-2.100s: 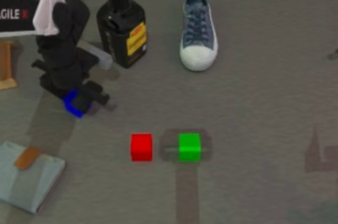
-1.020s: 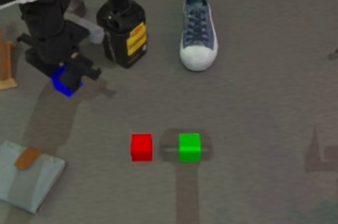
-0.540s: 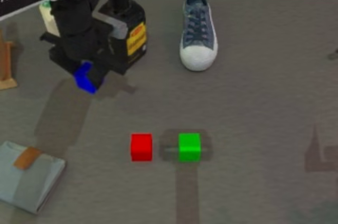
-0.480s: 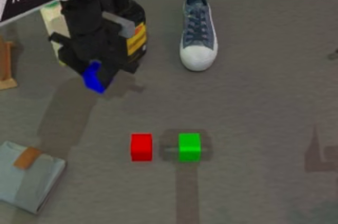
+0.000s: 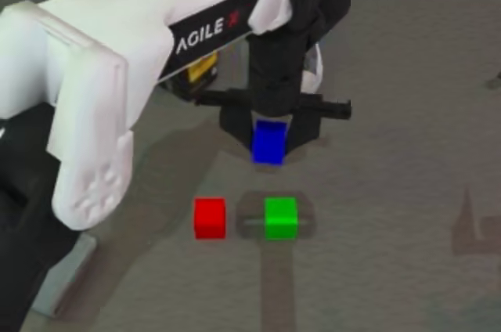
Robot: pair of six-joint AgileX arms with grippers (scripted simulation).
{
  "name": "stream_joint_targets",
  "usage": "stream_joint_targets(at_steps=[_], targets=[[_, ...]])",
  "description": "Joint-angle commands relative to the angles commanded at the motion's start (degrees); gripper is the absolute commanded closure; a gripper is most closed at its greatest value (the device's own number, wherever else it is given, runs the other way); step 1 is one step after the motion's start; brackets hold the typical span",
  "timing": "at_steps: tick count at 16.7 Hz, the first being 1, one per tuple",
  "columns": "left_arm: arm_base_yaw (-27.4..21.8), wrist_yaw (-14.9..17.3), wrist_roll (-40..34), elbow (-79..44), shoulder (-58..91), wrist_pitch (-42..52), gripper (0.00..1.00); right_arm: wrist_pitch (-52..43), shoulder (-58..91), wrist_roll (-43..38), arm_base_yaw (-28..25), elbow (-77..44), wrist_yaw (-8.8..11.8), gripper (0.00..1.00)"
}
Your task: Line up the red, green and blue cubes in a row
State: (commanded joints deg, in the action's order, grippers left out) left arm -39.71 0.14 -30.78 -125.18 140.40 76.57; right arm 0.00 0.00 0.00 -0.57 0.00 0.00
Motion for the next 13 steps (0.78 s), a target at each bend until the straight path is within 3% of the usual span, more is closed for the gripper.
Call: stream_joint_targets(at_steps=[3, 6, 13], targets=[[-6.63, -0.17, -11.96, -5.90, 2.51, 2.87, 1.00, 0.00, 0.00, 0.00, 0.00, 0.00, 0.00, 0.00], [-10.76, -0.41, -18.53, -9.60, 3.60, 4.33, 1.00, 0.00, 0.00, 0.00, 0.00, 0.00, 0.00, 0.00], [-11.47, -0.44, -19.69, -10.02, 3.48, 4.27, 1.00, 0.00, 0.00, 0.00, 0.00, 0.00, 0.00, 0.00]])
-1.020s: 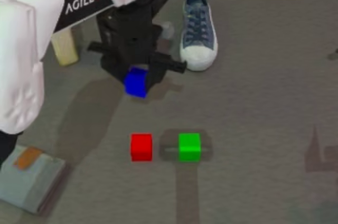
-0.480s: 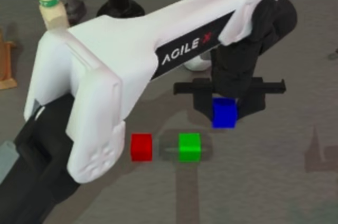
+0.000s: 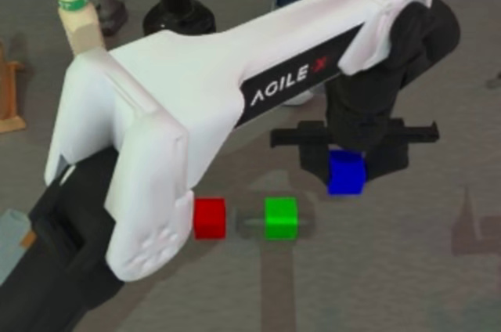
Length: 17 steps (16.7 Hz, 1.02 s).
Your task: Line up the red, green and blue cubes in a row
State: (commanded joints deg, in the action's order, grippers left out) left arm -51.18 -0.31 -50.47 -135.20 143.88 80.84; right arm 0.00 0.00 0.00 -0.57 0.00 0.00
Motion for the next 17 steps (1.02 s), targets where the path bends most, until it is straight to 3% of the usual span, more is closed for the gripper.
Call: stream_joint_targets(at_steps=[7, 12, 17], targets=[[0.12, 0.00, 0.07, 11.84, 1.01, -12.99, 1.00, 0.00, 0.00, 0.00, 0.00, 0.00, 0.00, 0.00], [0.05, -0.04, 0.06, 13.45, 1.35, -14.63, 1.00, 0.00, 0.00, 0.00, 0.00, 0.00, 0.00, 0.00], [0.05, -0.04, 0.06, 13.45, 1.35, -14.63, 0.62, 0.00, 0.00, 0.00, 0.00, 0.00, 0.00, 0.00]])
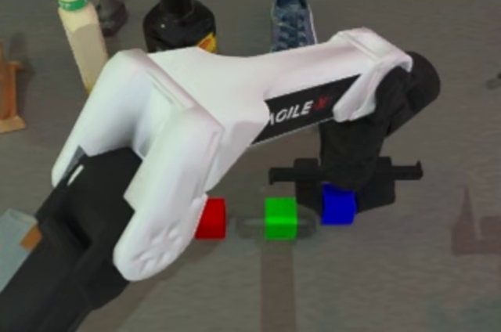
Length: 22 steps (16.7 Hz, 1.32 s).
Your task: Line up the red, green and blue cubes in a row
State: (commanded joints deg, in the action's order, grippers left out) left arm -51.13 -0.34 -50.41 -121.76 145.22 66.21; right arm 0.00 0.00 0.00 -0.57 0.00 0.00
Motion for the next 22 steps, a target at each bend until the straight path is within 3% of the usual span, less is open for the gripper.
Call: stream_joint_targets(at_steps=[8, 18, 22], targets=[[0.00, 0.00, 0.00, 0.00, 0.00, 0.00, 0.02, 0.00, 0.00, 0.00, 0.00, 0.00, 0.00, 0.00], [-0.02, 0.00, 0.01, -0.20, -0.03, 0.20, 0.00, 0.00, 0.00, 0.00, 0.00, 0.00, 0.00, 0.00], [0.31, 0.07, -0.13, -5.95, -0.37, 6.15, 0.00, 0.00, 0.00, 0.00, 0.00, 0.00, 0.00, 0.00]])
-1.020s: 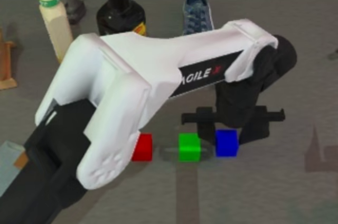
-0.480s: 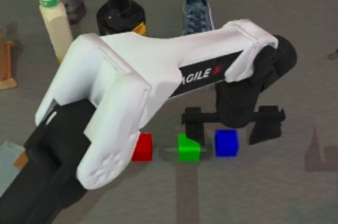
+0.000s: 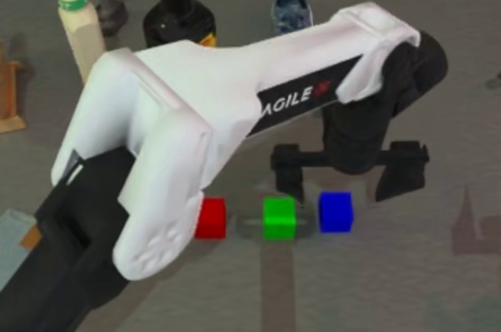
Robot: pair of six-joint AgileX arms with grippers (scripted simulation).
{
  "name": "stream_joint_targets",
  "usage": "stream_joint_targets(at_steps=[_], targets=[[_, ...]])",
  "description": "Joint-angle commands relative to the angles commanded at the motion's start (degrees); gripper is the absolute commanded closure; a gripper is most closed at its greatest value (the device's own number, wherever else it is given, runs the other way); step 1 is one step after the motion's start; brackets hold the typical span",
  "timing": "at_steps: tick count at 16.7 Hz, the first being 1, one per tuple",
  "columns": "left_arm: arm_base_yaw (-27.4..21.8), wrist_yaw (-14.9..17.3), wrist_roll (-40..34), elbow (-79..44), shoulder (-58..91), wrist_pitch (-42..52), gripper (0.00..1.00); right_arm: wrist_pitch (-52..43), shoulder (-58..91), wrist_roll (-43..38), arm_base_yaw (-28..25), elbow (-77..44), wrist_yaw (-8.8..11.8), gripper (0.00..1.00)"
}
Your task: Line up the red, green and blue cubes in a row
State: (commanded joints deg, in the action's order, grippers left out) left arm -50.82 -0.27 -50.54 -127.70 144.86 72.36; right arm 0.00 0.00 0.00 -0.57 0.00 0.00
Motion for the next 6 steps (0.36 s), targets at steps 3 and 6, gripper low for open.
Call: stream_joint_targets(at_steps=[3, 6], targets=[[0.44, -0.04, -0.10, -5.58, -0.42, 6.49, 0.00, 0.00, 0.00, 0.00, 0.00, 0.00, 0.00, 0.00], [0.65, -0.08, -0.05, -7.87, -0.78, 8.79, 0.00, 0.00, 0.00, 0.00, 0.00, 0.00, 0.00, 0.00]])
